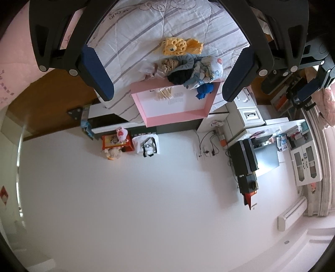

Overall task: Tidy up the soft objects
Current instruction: 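Lift both tools back from the tray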

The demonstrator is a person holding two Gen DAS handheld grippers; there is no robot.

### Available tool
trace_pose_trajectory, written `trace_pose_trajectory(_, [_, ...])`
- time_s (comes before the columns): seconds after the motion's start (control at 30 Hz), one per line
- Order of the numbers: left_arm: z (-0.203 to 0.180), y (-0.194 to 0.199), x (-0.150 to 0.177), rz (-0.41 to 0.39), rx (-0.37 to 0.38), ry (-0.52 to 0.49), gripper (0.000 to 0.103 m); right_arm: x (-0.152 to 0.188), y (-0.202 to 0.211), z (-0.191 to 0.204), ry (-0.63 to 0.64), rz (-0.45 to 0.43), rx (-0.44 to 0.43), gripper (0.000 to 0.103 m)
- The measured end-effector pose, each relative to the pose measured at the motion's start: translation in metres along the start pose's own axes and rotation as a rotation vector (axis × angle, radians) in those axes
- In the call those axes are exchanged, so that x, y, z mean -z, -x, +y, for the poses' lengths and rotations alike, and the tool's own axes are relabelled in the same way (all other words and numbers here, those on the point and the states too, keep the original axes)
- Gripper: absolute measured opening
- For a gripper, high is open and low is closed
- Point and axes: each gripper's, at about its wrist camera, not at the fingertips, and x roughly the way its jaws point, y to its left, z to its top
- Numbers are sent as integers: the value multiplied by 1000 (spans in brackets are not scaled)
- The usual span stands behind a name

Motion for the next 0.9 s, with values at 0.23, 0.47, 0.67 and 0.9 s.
trace_pose_trajectory(0.23, [-2, 18, 7, -35, -10, 5, 103, 2, 21, 4, 7, -36, -4, 103])
trace_pose_trajectory(0.47, [-4, 28, 12, -51, -22, 8, 103, 3, 31, 6, 13, -52, -14, 103])
trace_pose_trajectory(0.67, [-5, 28, 13, -51, -22, 9, 103, 3, 32, 8, 14, -55, -13, 103])
trace_pose_trajectory(0.9, [-5, 25, 14, -43, -21, 9, 103, 4, 32, 8, 13, -49, -12, 103])
